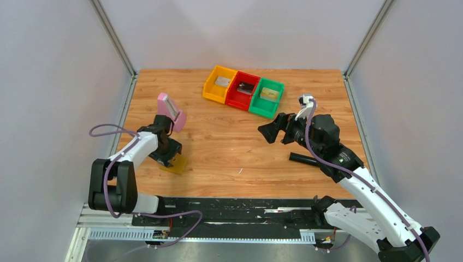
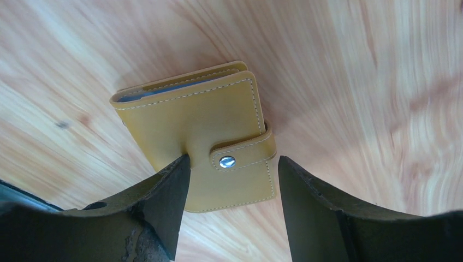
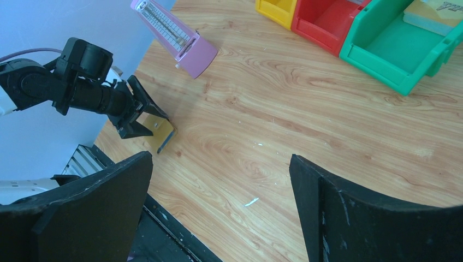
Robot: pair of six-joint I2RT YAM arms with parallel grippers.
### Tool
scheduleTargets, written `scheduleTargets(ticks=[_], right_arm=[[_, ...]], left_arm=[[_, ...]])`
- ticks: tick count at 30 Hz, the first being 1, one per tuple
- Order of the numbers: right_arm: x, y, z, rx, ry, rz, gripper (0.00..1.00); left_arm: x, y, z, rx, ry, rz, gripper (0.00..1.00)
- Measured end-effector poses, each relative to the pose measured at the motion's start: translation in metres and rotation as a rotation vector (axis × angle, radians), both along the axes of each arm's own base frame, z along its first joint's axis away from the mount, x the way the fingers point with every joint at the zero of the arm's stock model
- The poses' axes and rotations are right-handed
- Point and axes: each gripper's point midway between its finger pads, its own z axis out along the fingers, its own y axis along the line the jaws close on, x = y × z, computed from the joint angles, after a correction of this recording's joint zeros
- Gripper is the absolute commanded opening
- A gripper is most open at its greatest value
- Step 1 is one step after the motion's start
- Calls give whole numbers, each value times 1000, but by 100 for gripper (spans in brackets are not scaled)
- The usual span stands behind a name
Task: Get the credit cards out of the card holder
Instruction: Move the card holder to the center of the board, then open the card holder at the center of the board.
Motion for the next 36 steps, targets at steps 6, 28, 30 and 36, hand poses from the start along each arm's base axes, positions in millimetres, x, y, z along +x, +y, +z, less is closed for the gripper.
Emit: scheduleTargets(ticks=[6, 28, 30, 36], right_arm=[[3, -2, -6, -9, 20, -21, 99], [-2, 63, -116, -117, 430, 109, 44], [-6, 84, -127, -158, 457, 152, 44], [-11, 157, -149, -270, 454, 253, 42]], left_arm=[[-2, -64, 3, -70, -10, -164, 66], [46, -122, 114, -14, -438, -684, 80], [46, -98, 133, 42, -490, -665, 81], [35, -19, 175, 211, -583, -494, 85]])
